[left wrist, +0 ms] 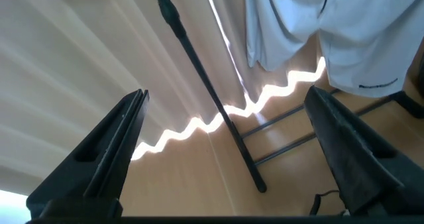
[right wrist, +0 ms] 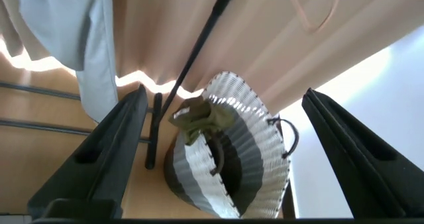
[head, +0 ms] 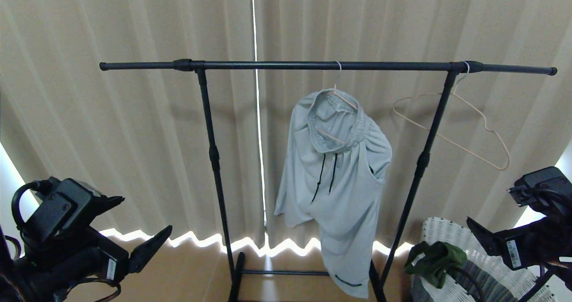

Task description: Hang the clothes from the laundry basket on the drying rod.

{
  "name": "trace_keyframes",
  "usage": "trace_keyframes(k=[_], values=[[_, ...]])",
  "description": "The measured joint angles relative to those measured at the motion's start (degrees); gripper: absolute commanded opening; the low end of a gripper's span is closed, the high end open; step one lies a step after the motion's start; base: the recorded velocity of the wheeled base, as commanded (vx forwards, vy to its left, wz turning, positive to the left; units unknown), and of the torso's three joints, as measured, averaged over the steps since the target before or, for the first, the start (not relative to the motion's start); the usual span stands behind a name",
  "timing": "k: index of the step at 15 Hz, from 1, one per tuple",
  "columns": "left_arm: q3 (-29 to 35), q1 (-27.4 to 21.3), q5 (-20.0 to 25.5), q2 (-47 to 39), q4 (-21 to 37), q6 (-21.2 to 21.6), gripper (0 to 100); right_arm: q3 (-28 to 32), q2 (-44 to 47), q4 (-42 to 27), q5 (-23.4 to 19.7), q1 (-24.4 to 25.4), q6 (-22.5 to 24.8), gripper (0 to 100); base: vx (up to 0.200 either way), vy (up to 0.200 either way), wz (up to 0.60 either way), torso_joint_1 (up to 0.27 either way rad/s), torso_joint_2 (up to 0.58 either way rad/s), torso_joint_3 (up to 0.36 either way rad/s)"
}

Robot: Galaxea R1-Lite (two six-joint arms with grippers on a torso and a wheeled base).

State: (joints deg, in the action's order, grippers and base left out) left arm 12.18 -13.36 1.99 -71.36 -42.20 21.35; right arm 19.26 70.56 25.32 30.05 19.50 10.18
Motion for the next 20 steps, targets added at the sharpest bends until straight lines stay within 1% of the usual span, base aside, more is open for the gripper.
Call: trace_keyframes(k=[3, 6, 8, 11, 13, 17, 20], values=[[0.09, -0.15, -0.02, 0.01, -0.09, -0.49, 100, -0.02, 0.22, -0.09, 0.02, -0.09, 0.05, 100, 0.0, 0.0, 0.0, -0.229, 0.49, 0.264], [0.3, -1.44, -0.22, 0.04, 0.02, -3.17, 100, -0.02, 0.77, -0.09, 0.0, -0.09, 0.09, 100, 0.0, 0.0, 0.0, -0.214, 0.48, 0.258], [0.33, -3.64, -1.94, 0.0, 0.06, -4.35, 100, -0.02, 1.32, -0.04, -0.05, -0.09, 0.07, 100, 0.0, 0.0, 0.0, -0.207, 0.48, 0.259], [-0.09, -4.41, -5.11, -0.22, 0.06, -5.12, 100, 0.0, 2.26, -0.01, -0.16, -0.02, 0.05, 100, 0.0, 0.0, 0.0, -0.203, 0.48, 0.268], [-0.41, -4.5, -5.11, -0.38, 0.0, -7.17, 100, 0.06, 2.58, -0.01, -0.16, 0.12, 0.27, 100, 0.0, 0.0, 0.0, -0.195, 0.47, 0.266], [-0.99, -4.55, -5.13, -1.4, -0.05, -7.01, 100, 0.02, 3.11, -0.04, -0.17, 0.23, 0.85, 100, 0.0, 0.0, 0.0, -0.171, 0.42, 0.239], [-1.38, -4.83, -5.13, -1.27, -0.22, -6.77, 100, 0.0, 3.34, -0.01, -0.24, 0.26, 0.85, 100, 0.0, 0.0, 0.0, -0.045, 0.12, 0.066]])
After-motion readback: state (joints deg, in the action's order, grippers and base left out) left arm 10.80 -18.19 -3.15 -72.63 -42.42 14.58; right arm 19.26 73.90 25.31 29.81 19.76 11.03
